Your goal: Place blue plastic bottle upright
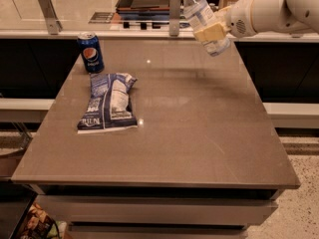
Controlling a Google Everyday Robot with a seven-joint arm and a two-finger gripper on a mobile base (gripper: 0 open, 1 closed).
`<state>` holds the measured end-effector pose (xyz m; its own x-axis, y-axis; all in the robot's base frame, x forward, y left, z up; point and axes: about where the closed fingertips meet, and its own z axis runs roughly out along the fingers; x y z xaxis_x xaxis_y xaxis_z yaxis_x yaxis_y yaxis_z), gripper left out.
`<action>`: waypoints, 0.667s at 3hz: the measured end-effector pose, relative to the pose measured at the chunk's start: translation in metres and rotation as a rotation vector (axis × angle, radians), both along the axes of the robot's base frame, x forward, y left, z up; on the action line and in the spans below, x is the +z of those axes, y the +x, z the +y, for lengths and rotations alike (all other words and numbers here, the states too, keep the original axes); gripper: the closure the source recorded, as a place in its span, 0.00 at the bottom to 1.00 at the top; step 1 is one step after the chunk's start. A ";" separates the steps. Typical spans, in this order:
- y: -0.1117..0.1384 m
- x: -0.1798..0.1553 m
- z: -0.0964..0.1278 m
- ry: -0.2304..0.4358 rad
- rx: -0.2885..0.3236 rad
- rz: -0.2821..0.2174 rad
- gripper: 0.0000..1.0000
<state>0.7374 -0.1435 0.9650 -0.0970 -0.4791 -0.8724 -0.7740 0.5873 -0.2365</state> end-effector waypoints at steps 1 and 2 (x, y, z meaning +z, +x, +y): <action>0.002 -0.003 0.004 0.058 0.031 -0.034 1.00; 0.003 -0.005 0.006 0.107 0.062 -0.066 1.00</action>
Offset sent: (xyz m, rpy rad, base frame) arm 0.0022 0.0015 -0.0041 0.1667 -0.1124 0.0920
